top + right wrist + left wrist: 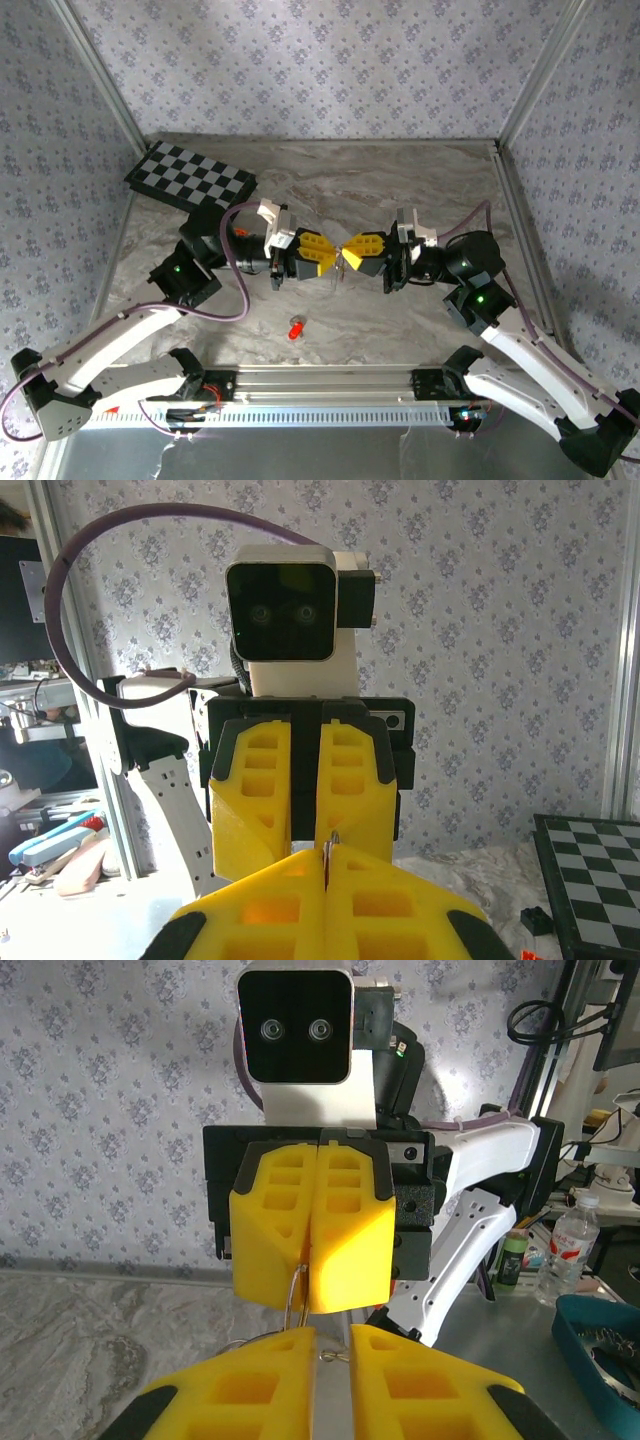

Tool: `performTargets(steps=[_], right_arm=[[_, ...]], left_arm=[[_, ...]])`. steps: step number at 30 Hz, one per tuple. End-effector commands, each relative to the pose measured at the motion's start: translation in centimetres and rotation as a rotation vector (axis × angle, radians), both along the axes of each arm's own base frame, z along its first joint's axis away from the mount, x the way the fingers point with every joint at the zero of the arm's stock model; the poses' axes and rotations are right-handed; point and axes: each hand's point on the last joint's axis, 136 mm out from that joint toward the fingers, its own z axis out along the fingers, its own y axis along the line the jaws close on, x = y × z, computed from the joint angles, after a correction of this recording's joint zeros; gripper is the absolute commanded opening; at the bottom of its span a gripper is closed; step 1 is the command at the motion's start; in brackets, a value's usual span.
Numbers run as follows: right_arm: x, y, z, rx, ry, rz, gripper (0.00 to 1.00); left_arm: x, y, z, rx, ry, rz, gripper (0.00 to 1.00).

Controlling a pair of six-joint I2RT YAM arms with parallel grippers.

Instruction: Put the keys on the keyring

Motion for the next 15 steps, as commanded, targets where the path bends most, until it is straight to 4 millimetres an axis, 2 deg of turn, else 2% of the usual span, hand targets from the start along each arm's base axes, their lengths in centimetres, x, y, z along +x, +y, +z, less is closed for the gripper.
performTargets(steps=[1,8,12,15], right_arm=[[-0.96,-0.36,1.03,0.019,-0.035,0.024,0.0],[-1.03,-0.31,0.86,0.01,-0.038,0.025,0.0],[-1.09,-0.46,0.93,0.012,-0.043,0.016,0.0],[-1.21,-0.59,1.08,0.014,-0.047,0.014,0.0]], left_arm=[[-0.11,-0.01,2.41,-0.062,-0.065,0.008,0.17],[0.04,-0.18,2.26,-0.056,-0.061,0.01,0.12],[0.24,0.13,2.0,-0.047,-0.061,0.038,0.19],[0.28,0.5,1.86,-0.042,-0.064,0.061,0.2]])
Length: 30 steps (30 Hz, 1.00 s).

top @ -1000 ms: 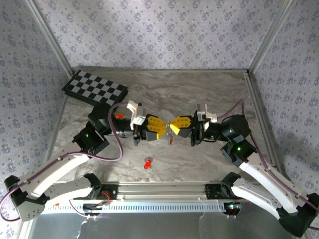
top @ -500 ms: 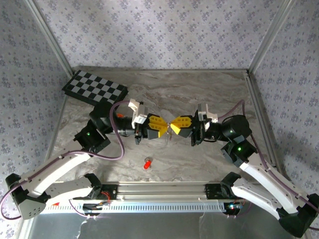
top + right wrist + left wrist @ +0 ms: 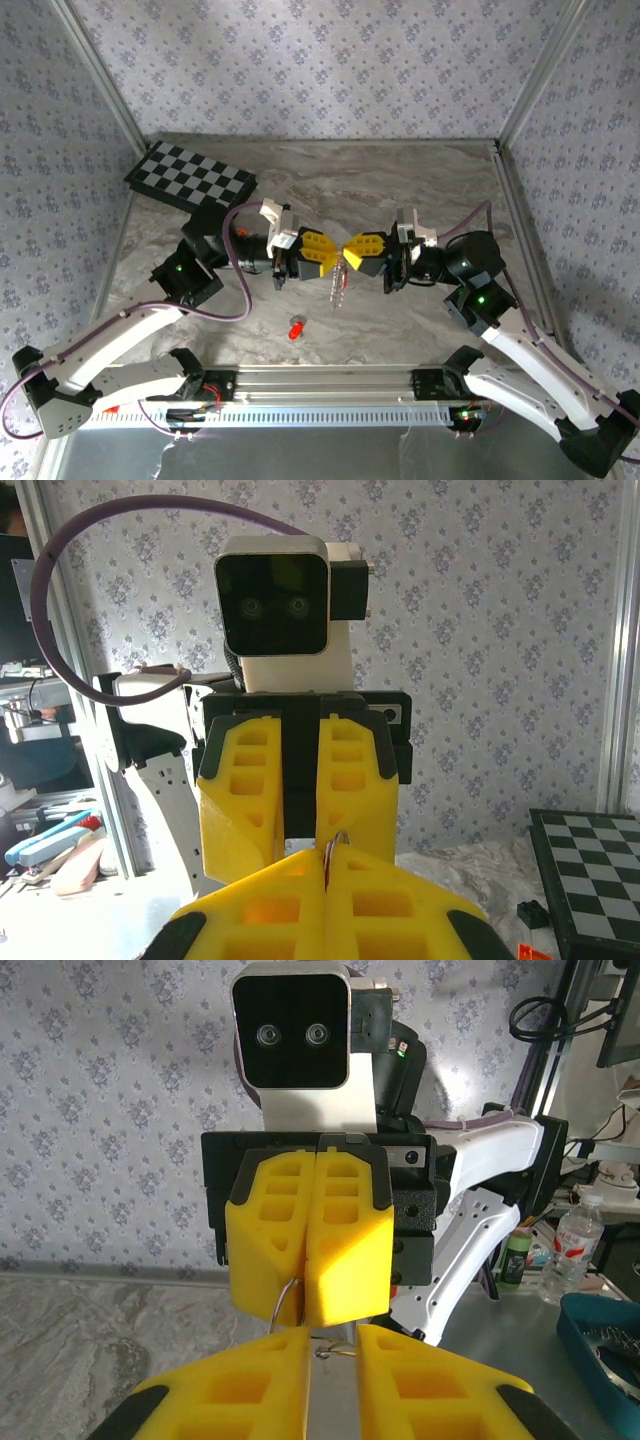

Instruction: Put the keys on the keyring

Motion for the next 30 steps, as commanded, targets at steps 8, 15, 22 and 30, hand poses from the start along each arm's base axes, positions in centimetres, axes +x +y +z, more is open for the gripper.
performTargets(steps=[8,15,22,30], right_arm=[[-1.3,-0.6,1.5,0.026,-0.062,0.021,0.0],[-1.5,-0.6,1.7,0.031,-0.065,0.027,0.0],[-1.4,-0.4,1.6,0.032,-0.064,0.027,0.0],[-1.5,-0.4,1.4,0.028,-0.061,0.035,0.0]], left_arm=[[0.4,0.8,1.5,-0.048,-0.045,0.064,0.2],[0.6,0.5,1.4,-0.047,-0.039,0.064,0.25],[0.4,0.2,1.1,-0.03,-0.036,0.04,0.28],[0.4,-0.1,1.0,-0.025,-0.038,0.034,0.26]])
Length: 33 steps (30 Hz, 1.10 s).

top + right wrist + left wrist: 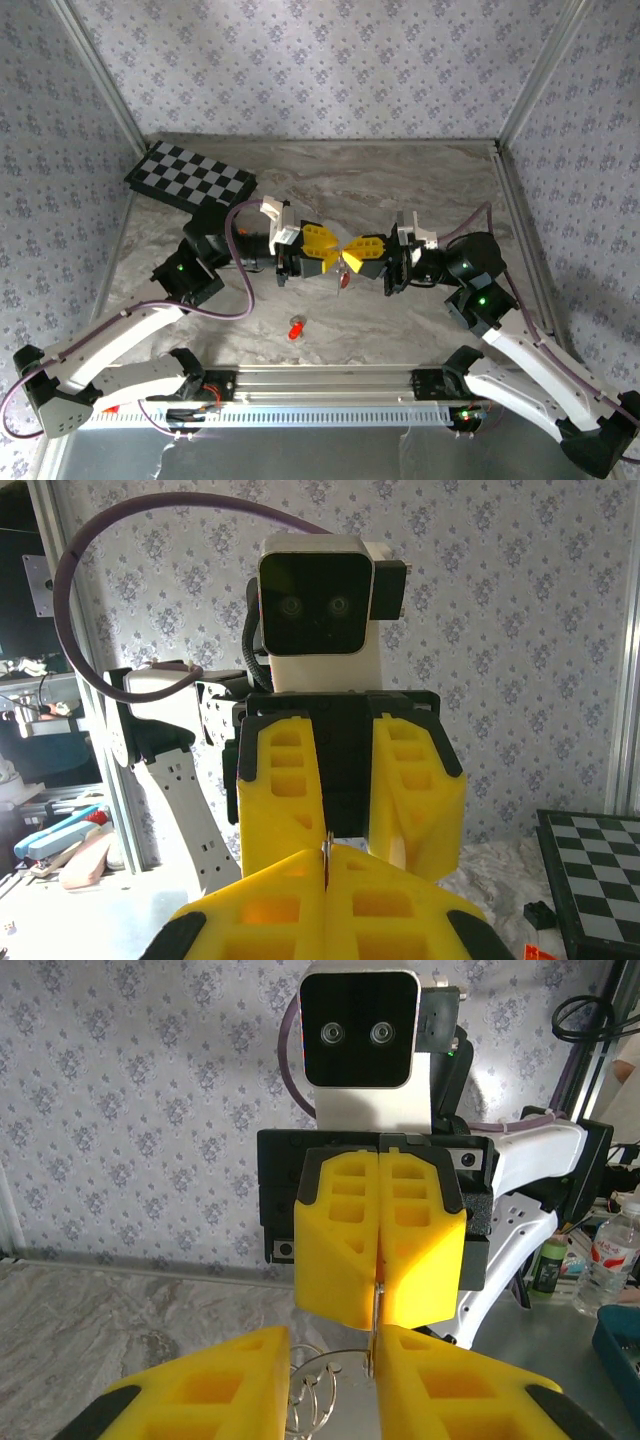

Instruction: Put the keys on the keyring

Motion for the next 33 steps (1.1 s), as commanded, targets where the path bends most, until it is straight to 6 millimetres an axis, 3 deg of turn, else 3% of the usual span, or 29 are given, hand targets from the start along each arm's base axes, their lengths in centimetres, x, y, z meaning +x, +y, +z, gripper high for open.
performTargets(steps=[1,11,19,23,25,33], right_arm=[[-1.0,-0.3,1.4,0.029,-0.05,0.019,0.0],[-0.6,-0.1,0.7,-0.001,-0.038,0.006,0.0],[0.0,-0.2,-0.2,-0.063,-0.028,-0.041,0.0],[0.3,-0.9,-0.8,-0.15,-0.039,-0.109,0.21],[0.3,-1.3,-1.2,-0.207,-0.05,-0.136,0.27],[0.2,-1.5,-3.1,-0.379,-0.062,-0.17,0.37]], left_arm=[[-0.8,0.1,1.3,-0.03,-0.042,-0.027,0.25],[-1.6,0.2,1.5,-0.037,-0.06,-0.062,0.0],[-1.7,0.8,1.2,-0.013,-0.082,-0.039,0.0],[-0.8,1.3,-0.1,0.071,-0.114,0.04,0.0],[-0.3,1.7,-0.9,0.12,-0.128,0.077,0.0],[0.4,2.4,-3.8,0.334,-0.178,0.116,0.0]])
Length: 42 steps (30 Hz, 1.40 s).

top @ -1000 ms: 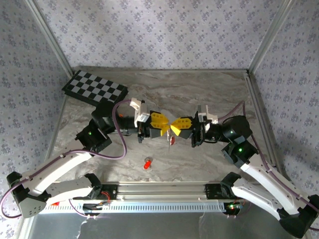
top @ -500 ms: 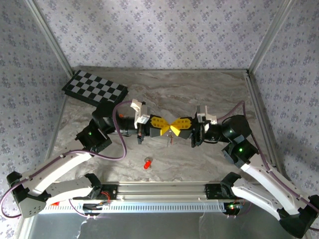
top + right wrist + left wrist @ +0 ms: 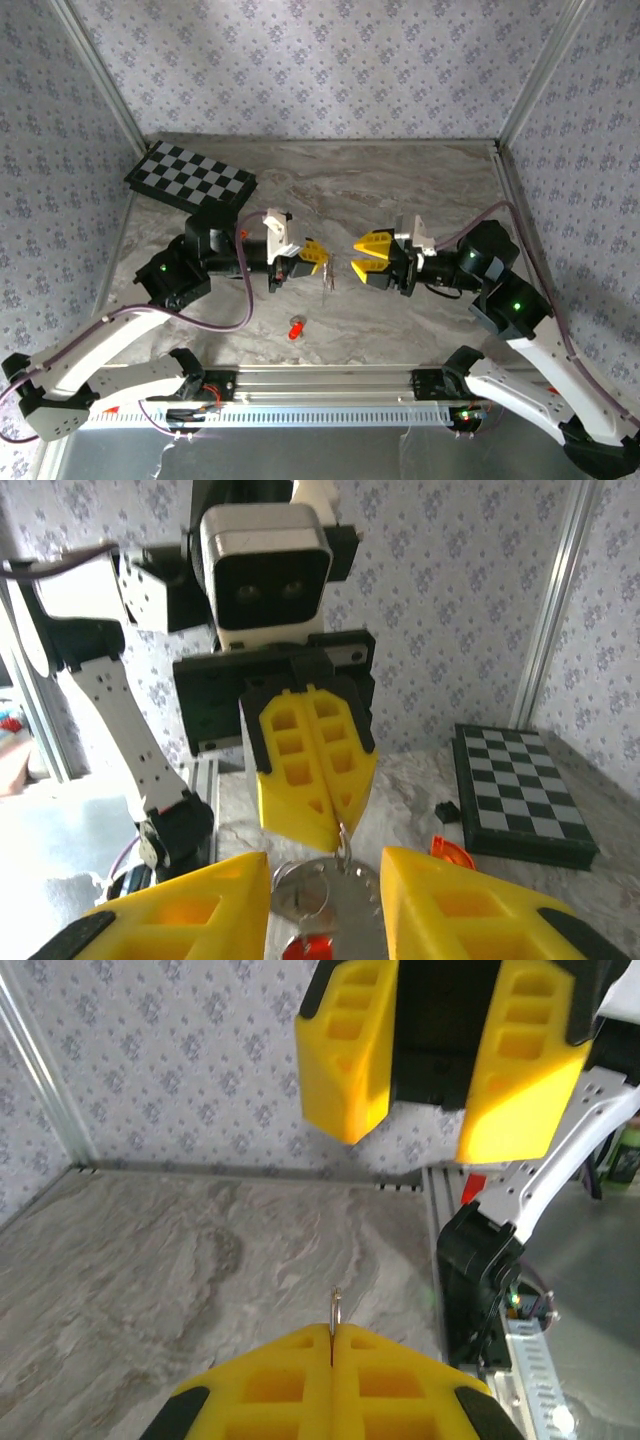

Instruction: Put the keys on the keyring

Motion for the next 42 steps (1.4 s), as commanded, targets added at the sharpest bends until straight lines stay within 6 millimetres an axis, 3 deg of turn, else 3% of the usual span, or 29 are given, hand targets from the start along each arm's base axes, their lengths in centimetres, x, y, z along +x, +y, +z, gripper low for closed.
performTargets(steps=[1,8,13,27,37,42], right_arm=[[0.0,-0.1,-2.0,-0.113,-0.002,-0.02,0.38],[0.8,1.8,-3.2,-0.168,-0.009,-0.017,0.45],[1.1,2.7,-3.8,-0.183,-0.019,-0.005,0.34],[0.9,3.4,-5.5,-0.242,0.02,0.03,0.26],[0.8,3.7,-5.4,-0.248,0.007,0.034,0.0],[0.6,3.9,-5.3,-0.249,-0.007,0.03,0.0]], left_arm=[[-0.2,0.5,-0.4,0.094,-0.074,0.004,0.0],[-0.8,0.1,-1.0,0.144,-0.099,-0.024,0.0],[-1.1,-0.2,-1.3,0.149,-0.097,-0.036,0.0],[-1.1,-0.3,-1.4,0.151,-0.1,-0.036,0.0],[-1.2,-0.2,-1.6,0.148,-0.096,-0.034,0.0],[-1.2,-0.2,-1.7,0.151,-0.088,-0.033,0.0]])
